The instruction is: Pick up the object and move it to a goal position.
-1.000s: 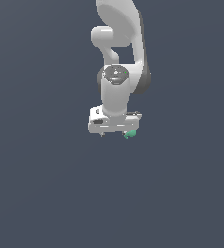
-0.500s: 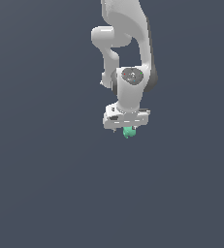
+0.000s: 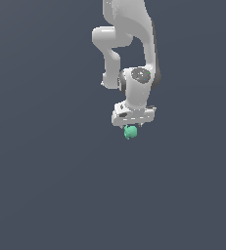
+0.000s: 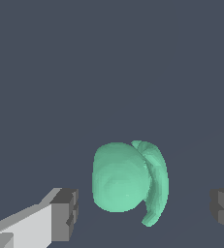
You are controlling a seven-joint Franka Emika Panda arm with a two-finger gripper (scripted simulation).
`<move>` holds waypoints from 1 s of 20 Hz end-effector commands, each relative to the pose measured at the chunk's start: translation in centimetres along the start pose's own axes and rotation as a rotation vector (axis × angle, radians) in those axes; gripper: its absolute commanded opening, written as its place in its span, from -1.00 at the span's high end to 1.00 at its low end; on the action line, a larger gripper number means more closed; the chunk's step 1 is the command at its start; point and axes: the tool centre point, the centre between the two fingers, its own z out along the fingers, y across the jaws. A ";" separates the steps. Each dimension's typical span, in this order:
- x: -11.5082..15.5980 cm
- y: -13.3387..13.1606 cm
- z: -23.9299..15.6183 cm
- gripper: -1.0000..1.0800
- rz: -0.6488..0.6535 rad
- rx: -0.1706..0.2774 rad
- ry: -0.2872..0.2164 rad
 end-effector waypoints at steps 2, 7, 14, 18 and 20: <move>-0.4 -0.4 0.2 -0.92 -0.002 0.001 0.001; -0.4 -0.4 0.4 -0.92 -0.003 0.001 0.001; -0.5 -0.4 3.1 -0.92 -0.003 0.001 0.001; -0.6 -0.4 4.6 -0.92 -0.003 0.001 0.001; -0.5 -0.4 5.0 -0.92 -0.003 0.001 0.001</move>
